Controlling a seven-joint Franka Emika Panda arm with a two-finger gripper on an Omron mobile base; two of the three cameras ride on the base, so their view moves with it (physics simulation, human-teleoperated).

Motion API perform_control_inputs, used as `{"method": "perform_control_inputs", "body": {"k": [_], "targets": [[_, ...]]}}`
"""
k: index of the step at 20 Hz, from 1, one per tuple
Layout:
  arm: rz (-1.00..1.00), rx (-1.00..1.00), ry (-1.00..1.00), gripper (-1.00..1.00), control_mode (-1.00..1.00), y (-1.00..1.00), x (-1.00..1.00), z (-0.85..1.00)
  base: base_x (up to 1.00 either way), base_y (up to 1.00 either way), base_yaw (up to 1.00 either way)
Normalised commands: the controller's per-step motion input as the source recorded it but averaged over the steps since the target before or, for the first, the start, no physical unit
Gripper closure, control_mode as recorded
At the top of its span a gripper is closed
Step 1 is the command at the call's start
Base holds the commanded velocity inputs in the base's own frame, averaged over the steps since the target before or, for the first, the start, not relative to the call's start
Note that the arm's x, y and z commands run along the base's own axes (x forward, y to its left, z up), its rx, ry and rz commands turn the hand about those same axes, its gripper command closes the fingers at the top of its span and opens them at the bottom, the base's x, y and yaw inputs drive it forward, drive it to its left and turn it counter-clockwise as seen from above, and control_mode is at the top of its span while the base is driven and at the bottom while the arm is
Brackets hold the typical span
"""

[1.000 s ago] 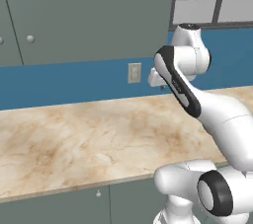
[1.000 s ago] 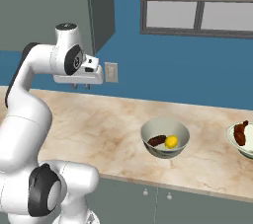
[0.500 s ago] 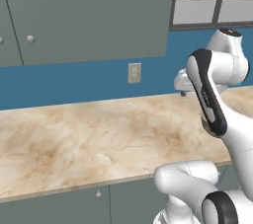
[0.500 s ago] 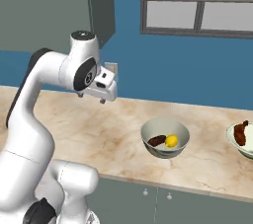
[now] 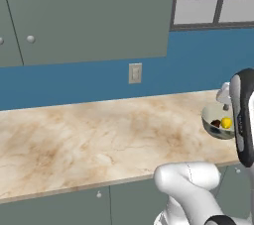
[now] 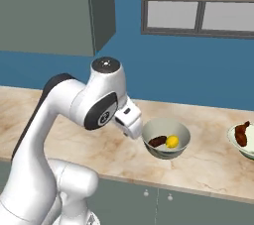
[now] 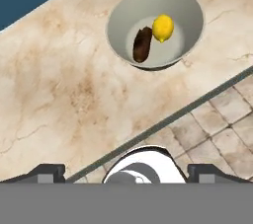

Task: Place the bowl with the lemon and sweet potato on the second highest shelf of the fridge. Place the bowl with the steak and chicken drumstick on the top shelf of the fridge.

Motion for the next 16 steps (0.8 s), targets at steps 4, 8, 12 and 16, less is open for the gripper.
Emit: {"method": "perform_control_inputs", "body": {"k": [4, 8, 12, 16], "targets": [[-0.54, 0.08, 0.11, -1.00, -1.00, -1.00, -0.10, -0.32, 0.00, 0.00, 0.00], [-0.46, 0.14, 0.12, -1.00, -1.00, -1.00, 0.13, -0.49, 0.00, 0.00, 0.00], [-0.15, 0.18, 0.13, -1.00, -1.00, -0.97, 0.50, -0.31, 0.00, 0.00, 0.00], [-0.01, 0.27, 0.02, -1.00, -1.00, -0.58, 0.09, -0.22, 0.00, 0.00, 0.00]]}}
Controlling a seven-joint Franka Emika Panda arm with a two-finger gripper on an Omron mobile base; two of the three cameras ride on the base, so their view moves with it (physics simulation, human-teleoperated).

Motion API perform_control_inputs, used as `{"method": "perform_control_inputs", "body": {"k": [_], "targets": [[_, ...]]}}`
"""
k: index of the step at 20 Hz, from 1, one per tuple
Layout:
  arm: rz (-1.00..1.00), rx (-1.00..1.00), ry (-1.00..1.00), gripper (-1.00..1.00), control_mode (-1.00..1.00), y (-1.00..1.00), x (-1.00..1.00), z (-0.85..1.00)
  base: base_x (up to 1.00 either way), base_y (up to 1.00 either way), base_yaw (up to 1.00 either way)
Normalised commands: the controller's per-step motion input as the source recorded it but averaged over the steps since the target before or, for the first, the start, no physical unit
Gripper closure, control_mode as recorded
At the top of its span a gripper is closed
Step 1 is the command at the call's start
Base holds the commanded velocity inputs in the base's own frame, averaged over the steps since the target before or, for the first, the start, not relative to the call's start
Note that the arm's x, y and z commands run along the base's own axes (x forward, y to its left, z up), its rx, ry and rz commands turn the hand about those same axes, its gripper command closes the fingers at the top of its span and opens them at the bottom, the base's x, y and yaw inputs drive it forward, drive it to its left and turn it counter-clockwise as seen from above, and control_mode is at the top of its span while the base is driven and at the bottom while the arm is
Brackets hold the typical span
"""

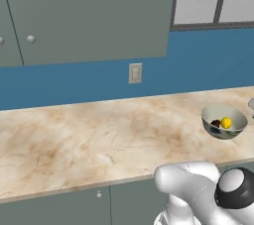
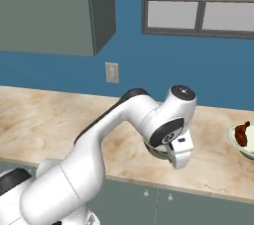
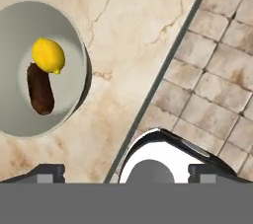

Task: Place the bowl with the lemon and sweet potato on the second highest shelf of the fridge. Place the bowl with the steak and chicken drumstick on the top shelf of the fridge.

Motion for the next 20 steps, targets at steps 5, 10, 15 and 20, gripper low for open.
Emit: {"method": "perform_control_inputs", "body": {"k": [5, 10, 15, 20], "targets": [[-0.01, 0.19, -0.01, -1.00, -1.00, -0.21, 0.36, -0.32, 0.00, 0.00, 0.00], [0.00, 0.00, 0.00, -1.00, -1.00, 0.04, 0.48, -0.23, 0.00, 0.00, 0.00], [0.00, 0.00, 0.00, -1.00, -1.00, 0.01, 0.52, -0.58, 0.00, 0.00, 0.00], [-0.02, 0.00, 0.00, -1.00, -1.00, 0.00, 0.27, -0.64, 0.00, 0.00, 0.00]]}}
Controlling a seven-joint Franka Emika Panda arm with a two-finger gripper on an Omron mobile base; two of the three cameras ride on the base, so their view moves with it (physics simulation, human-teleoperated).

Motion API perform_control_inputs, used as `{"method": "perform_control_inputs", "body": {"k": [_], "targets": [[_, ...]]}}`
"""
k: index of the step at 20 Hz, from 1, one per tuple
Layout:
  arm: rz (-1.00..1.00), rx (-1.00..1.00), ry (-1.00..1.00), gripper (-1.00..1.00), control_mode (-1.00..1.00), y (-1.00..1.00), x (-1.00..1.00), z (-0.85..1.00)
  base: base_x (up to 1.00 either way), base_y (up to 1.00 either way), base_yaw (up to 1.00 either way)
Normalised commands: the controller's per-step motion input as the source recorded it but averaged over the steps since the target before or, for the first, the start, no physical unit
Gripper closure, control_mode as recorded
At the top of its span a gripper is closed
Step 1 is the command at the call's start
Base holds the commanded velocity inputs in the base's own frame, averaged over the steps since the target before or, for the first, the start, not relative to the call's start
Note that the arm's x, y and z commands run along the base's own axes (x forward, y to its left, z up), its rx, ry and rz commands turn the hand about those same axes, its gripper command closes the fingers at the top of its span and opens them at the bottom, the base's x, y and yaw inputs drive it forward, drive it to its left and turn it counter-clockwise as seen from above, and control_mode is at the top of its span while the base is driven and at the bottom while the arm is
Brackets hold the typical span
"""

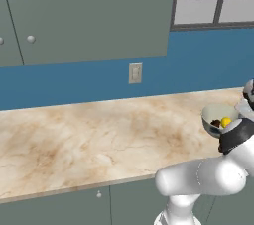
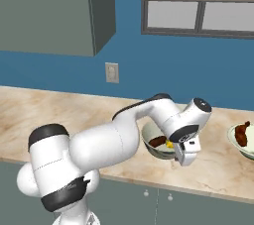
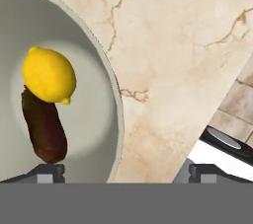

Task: Place the bowl with the lemon and sweet potato on the second highest shelf of the fridge. Place the bowl with the steak and chicken drumstick on the top shelf of the fridge.

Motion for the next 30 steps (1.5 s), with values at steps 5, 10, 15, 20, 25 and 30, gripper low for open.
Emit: {"method": "perform_control_inputs", "body": {"k": [5, 10, 15, 20, 25, 30], "targets": [[-0.02, 0.00, 0.01, -1.00, -1.00, 0.00, 0.24, -0.44, 0.00, 0.00, 0.00], [-0.01, 0.00, 0.02, -1.00, -1.00, 0.00, 0.34, -0.31, 0.00, 0.00, 0.00], [-0.02, 0.00, 0.01, -1.00, -1.00, 0.00, 0.35, -0.29, 0.00, 0.00, 0.00], [-0.02, 0.00, 0.02, 1.00, -1.00, 0.00, 0.21, -0.35, 0.00, 0.00, 0.00], [0.00, 0.00, 0.00, 1.00, -1.00, 0.00, 0.07, -0.10, 0.00, 0.00, 0.00], [0.00, 0.00, 0.00, 1.00, -1.00, 0.00, 0.00, 0.00, 0.00, 0.00, 0.00]]}}
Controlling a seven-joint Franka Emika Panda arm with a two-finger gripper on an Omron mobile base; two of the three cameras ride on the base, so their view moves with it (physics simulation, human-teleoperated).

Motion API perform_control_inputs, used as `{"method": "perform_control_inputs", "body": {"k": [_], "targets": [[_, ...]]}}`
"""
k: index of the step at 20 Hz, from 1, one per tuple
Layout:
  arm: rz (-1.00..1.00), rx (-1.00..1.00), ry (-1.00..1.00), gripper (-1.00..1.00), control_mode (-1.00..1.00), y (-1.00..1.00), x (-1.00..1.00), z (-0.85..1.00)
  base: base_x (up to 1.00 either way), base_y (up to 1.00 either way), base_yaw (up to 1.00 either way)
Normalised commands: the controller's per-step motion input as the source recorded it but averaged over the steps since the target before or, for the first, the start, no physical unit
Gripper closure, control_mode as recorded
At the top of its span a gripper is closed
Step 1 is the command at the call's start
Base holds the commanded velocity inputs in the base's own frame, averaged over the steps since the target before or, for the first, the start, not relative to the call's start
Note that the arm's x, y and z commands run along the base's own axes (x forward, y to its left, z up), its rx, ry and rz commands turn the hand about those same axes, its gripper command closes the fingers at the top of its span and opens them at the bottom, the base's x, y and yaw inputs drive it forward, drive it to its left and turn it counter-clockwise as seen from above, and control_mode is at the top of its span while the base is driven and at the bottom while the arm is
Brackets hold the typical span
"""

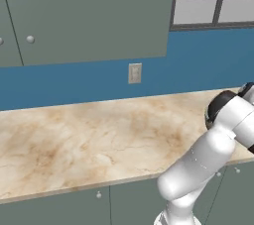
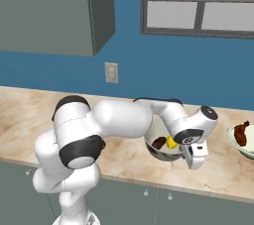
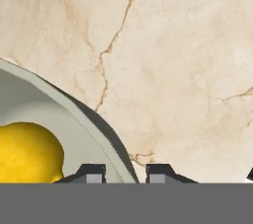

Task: Place the bowl with the lemon and sweet potato on the second highest shelf of the fridge. Place the bowl with the steak and chicken drumstick on the top shelf of the fridge.

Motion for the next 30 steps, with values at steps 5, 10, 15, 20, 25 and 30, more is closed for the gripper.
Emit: {"method": "perform_control_inputs", "body": {"k": [5, 10, 15, 20, 25, 30], "targets": [[0.00, 0.00, 0.00, 1.00, -1.00, 0.14, 0.00, 0.00, 0.00, 0.00, 0.00], [-0.01, 0.00, 0.00, 1.00, -1.00, 0.40, -0.04, 0.25, 0.00, 0.00, 0.00], [-0.04, -0.03, -0.01, 1.00, -1.00, 0.87, -0.01, 0.78, 0.00, 0.00, 0.00], [-0.02, -0.09, -0.10, 1.00, -1.00, 0.96, -0.21, 1.00, 0.00, 0.00, 0.00], [-0.04, -0.21, -0.23, 1.00, -1.00, 1.00, -0.32, 0.91, 0.00, 0.00, 0.00], [-0.05, -0.32, -0.39, 1.00, -1.00, 1.00, -0.51, 0.47, 0.00, 0.00, 0.00]]}}
